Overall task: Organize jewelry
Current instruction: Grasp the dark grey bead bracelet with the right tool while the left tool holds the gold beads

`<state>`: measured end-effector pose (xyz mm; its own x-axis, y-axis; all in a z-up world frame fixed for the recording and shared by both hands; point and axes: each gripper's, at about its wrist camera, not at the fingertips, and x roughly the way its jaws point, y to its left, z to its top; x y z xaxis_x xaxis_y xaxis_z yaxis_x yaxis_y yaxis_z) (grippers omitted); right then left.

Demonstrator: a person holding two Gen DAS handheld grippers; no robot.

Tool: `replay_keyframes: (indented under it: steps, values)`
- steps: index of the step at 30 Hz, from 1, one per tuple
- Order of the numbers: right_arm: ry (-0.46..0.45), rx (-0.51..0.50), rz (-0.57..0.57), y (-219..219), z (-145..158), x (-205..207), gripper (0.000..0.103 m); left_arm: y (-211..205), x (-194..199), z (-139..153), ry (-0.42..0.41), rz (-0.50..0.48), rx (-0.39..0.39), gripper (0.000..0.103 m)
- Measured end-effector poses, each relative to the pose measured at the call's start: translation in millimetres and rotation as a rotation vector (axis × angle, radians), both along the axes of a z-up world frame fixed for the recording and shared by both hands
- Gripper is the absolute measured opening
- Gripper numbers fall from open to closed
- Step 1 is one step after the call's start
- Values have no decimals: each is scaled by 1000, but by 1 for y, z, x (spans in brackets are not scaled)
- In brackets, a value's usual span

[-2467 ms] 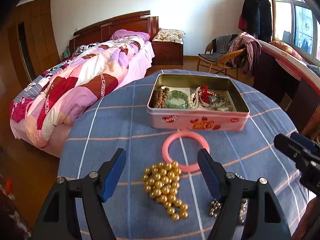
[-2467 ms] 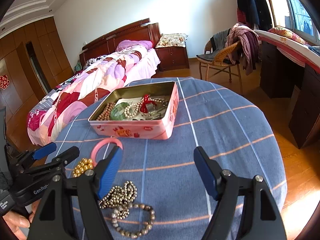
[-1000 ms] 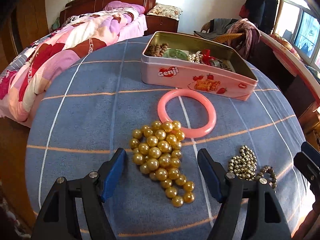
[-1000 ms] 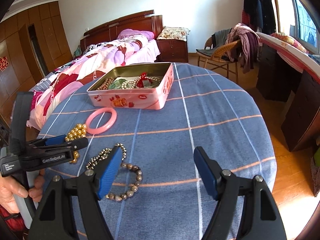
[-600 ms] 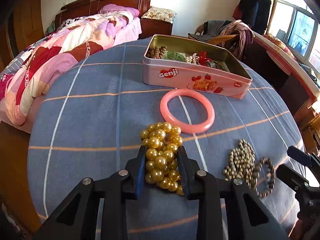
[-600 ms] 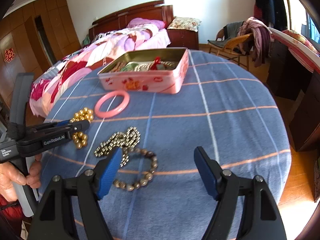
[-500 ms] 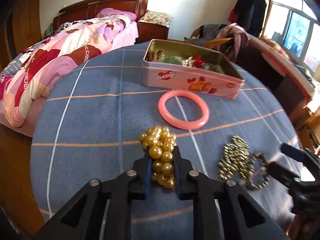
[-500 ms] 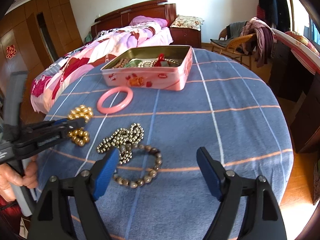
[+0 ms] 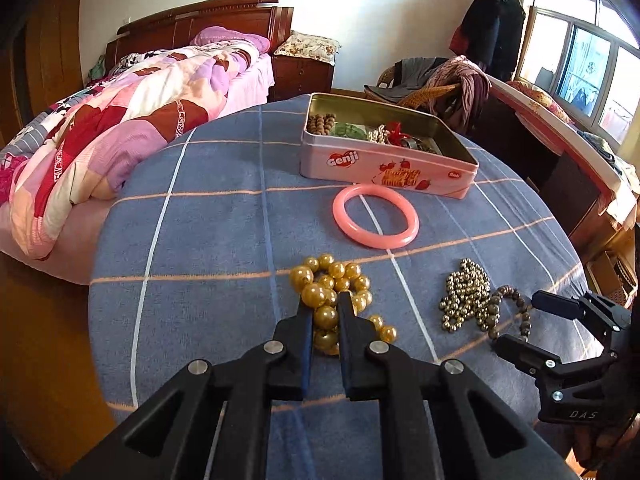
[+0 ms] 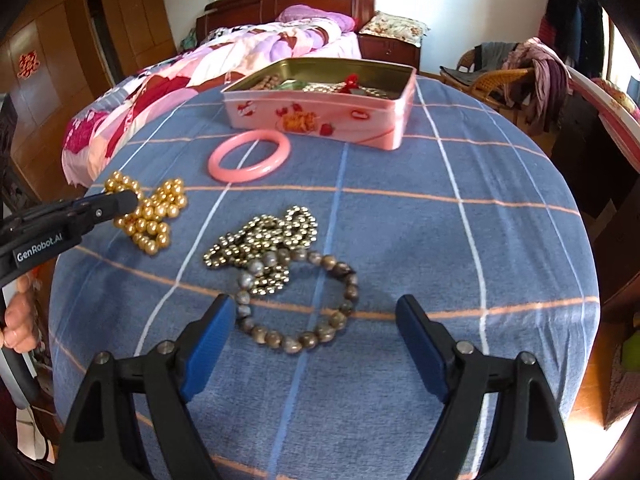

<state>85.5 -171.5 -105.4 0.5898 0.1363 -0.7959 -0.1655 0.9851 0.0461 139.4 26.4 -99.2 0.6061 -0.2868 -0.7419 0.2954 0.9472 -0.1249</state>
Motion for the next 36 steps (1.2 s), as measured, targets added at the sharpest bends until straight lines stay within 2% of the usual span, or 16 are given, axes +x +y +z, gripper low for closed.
replay_keyframes:
  steps: [1,2,3,5,10,12,13,14,15,17,20,22,26,28,32,36]
  values:
    - [2,-11,1,2,-1,1,85,0,0,0,0,-10,1,11]
    - [7,-28,3,3,-2,2,85,-1,-1,1,-5,-22,6,23]
    - [9,-41,6,5,-2,3,86,-3,-2,2,-13,-37,24,48]
    - [14,-71,20,9,-3,3,87,-8,-3,2,-24,-38,61,75]
    - [13,-75,44,10,-4,3,87,-14,7,-10,19,-21,100,75]
    - [7,-76,47,9,-3,1,84,-16,10,-15,35,-15,99,73]
    - [6,-75,45,9,-2,1,78,-15,11,-16,44,-13,85,72]
    - [7,-75,40,6,-1,1,71,-14,11,-16,49,-13,72,62]
    - [6,-75,35,4,0,1,68,-15,11,-15,48,-17,65,47]
    - [7,-71,24,-1,2,2,50,-18,10,-16,42,-49,80,38]
    - [10,-50,-10,-13,4,4,26,-22,7,-16,34,-62,88,32]
    - [18,16,-33,-25,4,5,20,-22,6,-15,29,-62,79,31]
    - [24,127,-57,-41,6,3,19,-19,3,-13,18,-59,45,22]
    - [12,167,-67,-46,9,1,19,-17,1,-13,20,-57,35,22]
    - [-31,187,-87,-48,21,-3,19,-13,0,-11,18,-39,-7,22]
    - [-51,187,-108,-51,27,-3,19,-11,-2,0,-20,-34,-35,22]
